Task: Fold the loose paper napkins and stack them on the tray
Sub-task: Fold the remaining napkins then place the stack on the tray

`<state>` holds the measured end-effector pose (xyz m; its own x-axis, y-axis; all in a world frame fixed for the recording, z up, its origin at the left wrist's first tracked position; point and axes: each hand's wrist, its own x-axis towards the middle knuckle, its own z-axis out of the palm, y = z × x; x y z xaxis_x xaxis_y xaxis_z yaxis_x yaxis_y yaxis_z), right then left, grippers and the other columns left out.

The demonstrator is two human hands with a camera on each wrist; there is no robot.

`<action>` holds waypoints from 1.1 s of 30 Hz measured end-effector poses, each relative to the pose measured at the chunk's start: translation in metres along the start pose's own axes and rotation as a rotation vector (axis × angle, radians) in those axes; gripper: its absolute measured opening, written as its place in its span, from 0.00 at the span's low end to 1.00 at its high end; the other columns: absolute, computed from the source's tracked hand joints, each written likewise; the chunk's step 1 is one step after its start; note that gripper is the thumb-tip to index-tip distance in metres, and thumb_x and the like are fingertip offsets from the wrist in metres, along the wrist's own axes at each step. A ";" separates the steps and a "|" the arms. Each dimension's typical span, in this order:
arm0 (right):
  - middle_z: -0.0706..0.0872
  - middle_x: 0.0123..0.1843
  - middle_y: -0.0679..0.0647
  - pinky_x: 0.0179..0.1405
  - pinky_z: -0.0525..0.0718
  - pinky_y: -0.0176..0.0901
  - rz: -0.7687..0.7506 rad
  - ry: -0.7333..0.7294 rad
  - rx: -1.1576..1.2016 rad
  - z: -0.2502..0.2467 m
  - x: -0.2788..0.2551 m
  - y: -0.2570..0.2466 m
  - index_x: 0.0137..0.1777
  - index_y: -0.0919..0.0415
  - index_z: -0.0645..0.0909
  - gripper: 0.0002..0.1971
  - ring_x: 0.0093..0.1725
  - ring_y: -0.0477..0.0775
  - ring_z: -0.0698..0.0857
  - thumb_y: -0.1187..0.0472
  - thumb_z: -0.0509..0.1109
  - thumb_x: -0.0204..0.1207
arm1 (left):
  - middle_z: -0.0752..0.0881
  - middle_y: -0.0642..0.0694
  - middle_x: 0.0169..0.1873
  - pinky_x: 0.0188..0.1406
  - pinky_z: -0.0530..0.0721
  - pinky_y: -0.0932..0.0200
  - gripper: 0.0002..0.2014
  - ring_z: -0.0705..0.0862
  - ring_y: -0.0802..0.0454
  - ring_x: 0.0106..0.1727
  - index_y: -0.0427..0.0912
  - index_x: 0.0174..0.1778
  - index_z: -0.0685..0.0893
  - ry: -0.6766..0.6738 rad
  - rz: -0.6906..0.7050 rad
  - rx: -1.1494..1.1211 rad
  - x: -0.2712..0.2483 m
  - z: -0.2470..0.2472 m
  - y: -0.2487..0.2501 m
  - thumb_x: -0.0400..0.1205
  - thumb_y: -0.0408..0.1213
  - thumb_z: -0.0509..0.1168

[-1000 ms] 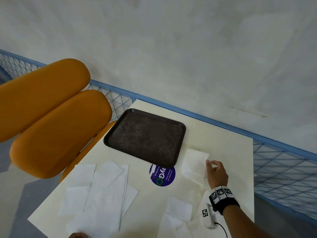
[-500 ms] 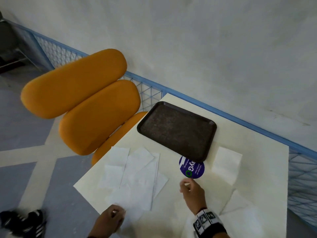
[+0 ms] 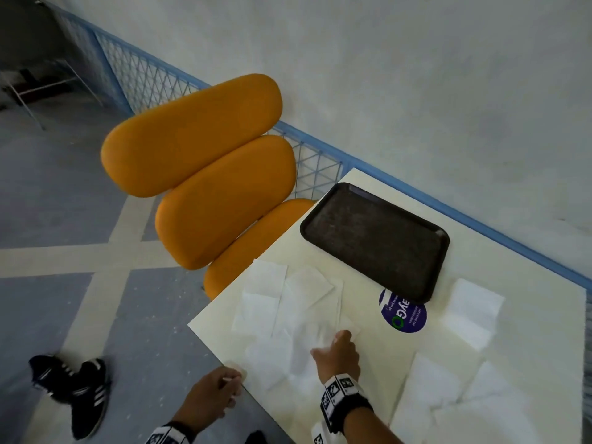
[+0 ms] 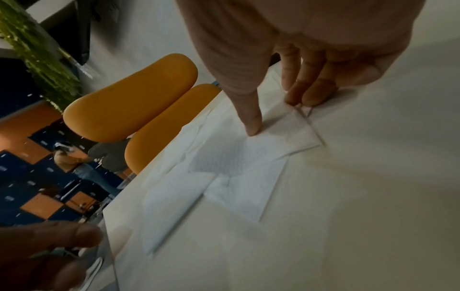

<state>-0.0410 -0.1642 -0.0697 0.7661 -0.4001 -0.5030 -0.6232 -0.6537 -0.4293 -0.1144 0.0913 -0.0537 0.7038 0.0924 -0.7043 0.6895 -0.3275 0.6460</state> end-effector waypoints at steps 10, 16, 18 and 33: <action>0.88 0.47 0.55 0.51 0.84 0.46 0.089 -0.138 0.122 -0.015 0.000 0.000 0.42 0.55 0.79 0.09 0.48 0.60 0.86 0.53 0.76 0.69 | 0.93 0.47 0.41 0.30 0.79 0.60 0.05 0.87 0.53 0.33 0.47 0.50 0.86 -0.060 0.073 0.032 0.008 -0.021 0.019 0.86 0.42 0.66; 0.93 0.48 0.66 0.47 0.88 0.56 0.090 -0.383 0.805 -0.047 -0.031 0.010 0.53 0.71 0.86 0.17 0.50 0.70 0.91 0.62 0.82 0.67 | 0.93 0.46 0.43 0.35 0.76 0.59 0.20 0.86 0.51 0.36 0.40 0.59 0.86 -0.197 0.026 -0.119 0.000 0.004 0.068 0.82 0.53 0.70; 0.92 0.55 0.67 0.57 0.88 0.61 0.036 -0.436 0.978 -0.063 -0.049 0.010 0.59 0.69 0.87 0.13 0.57 0.71 0.90 0.70 0.75 0.75 | 0.93 0.45 0.50 0.39 0.80 0.58 0.27 0.90 0.48 0.43 0.43 0.60 0.87 -0.356 -0.061 -0.152 -0.013 0.022 0.092 0.82 0.65 0.64; 0.81 0.40 0.66 0.33 0.75 0.48 -0.242 -0.139 1.015 -0.162 -0.088 0.047 0.58 0.67 0.81 0.14 0.36 0.58 0.75 0.57 0.73 0.81 | 0.91 0.45 0.45 0.53 0.91 0.41 0.12 0.90 0.40 0.50 0.54 0.57 0.87 -0.411 0.539 -0.066 -0.053 0.100 0.179 0.80 0.51 0.70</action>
<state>-0.1117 -0.2636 0.0758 0.9031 -0.2115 -0.3737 -0.3441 0.1641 -0.9245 -0.0456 -0.0665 0.0697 0.8389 -0.4369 -0.3247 0.2785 -0.1680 0.9456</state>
